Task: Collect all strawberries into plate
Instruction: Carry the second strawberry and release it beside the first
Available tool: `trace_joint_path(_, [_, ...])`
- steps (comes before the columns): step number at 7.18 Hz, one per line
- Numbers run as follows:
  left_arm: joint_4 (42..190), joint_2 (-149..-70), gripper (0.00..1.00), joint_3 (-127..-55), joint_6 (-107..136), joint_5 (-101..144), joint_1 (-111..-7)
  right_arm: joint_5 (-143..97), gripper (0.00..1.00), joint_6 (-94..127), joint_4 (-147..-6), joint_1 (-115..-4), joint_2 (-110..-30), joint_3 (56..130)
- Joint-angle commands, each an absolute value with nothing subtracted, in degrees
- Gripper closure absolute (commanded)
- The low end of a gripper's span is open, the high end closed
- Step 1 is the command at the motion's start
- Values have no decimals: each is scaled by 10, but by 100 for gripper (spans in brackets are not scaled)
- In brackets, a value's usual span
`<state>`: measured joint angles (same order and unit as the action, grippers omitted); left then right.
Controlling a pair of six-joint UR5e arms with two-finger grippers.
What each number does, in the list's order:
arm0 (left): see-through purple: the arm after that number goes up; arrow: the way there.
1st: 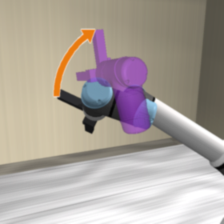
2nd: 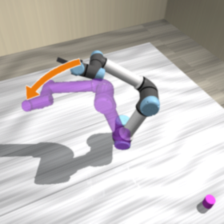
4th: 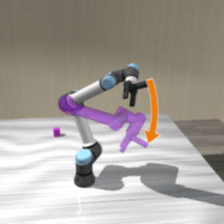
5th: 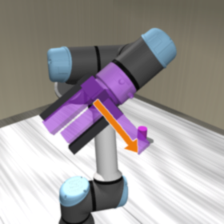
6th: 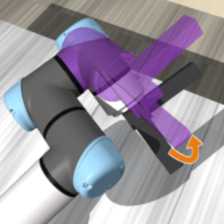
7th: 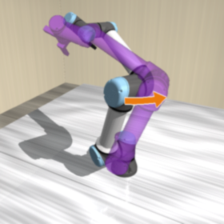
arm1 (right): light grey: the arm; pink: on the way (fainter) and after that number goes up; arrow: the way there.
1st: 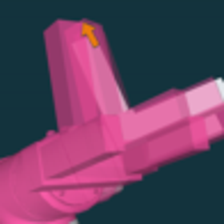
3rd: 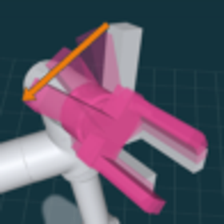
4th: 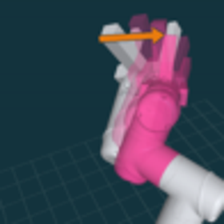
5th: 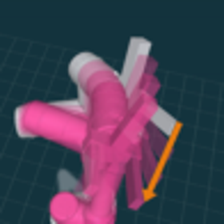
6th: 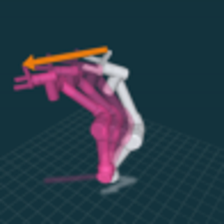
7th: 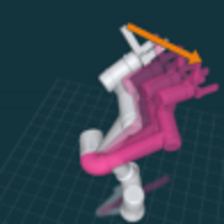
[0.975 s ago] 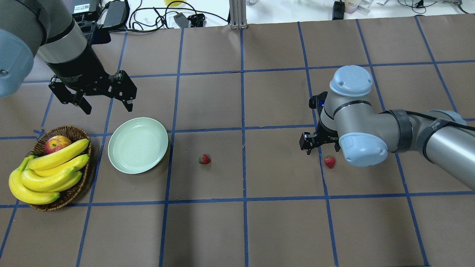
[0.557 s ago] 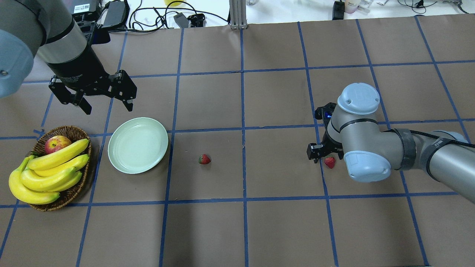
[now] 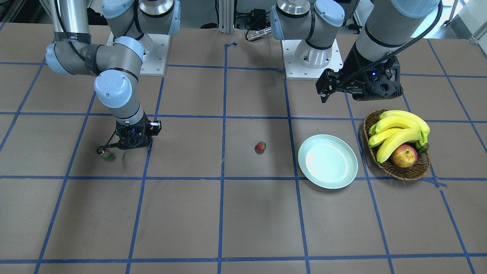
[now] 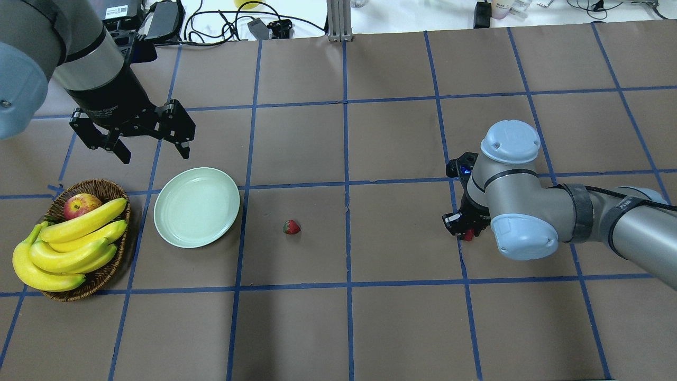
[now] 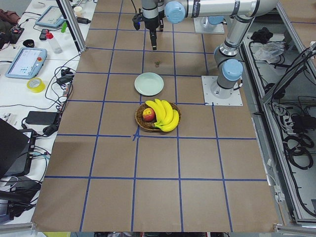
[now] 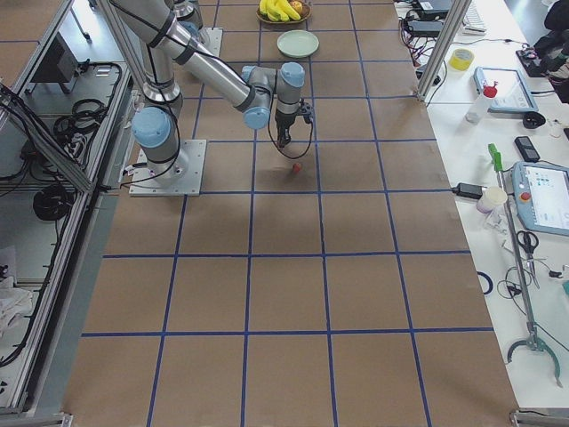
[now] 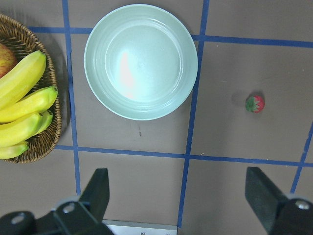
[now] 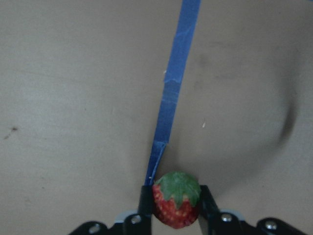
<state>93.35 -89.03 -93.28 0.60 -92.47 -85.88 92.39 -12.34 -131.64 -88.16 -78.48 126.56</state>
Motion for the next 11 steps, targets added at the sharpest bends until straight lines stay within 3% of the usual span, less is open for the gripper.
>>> trace_joint_path(1, [933,-890,0,-933,6,-925,-860,919,100,-76,-1304,-887,-787,1246])
trace_joint_path(3, [937,-891,0,-934,5,-925,-860,800,96,86,-1246,-954,-781,1185])
trace_joint_path(7, [934,-889,0,-933,4,-926,-859,704,90,355,-1325,-1131,-645,1030])
trace_joint_path(8, [934,-889,0,-933,4,-927,-859,707,76,358,-1327,-1144,-622,1021])
trace_joint_path(9, [934,-889,0,-933,3,-926,-859,720,25,356,-1330,-1147,-621,1026])
trace_joint_path(10, [933,-889,0,-932,4,-925,-859,721,0,352,-1324,-1147,-623,1031])
trace_joint_path(11, [933,-889,0,-932,4,-925,-859,737,0,344,-1321,-1146,-627,1031])
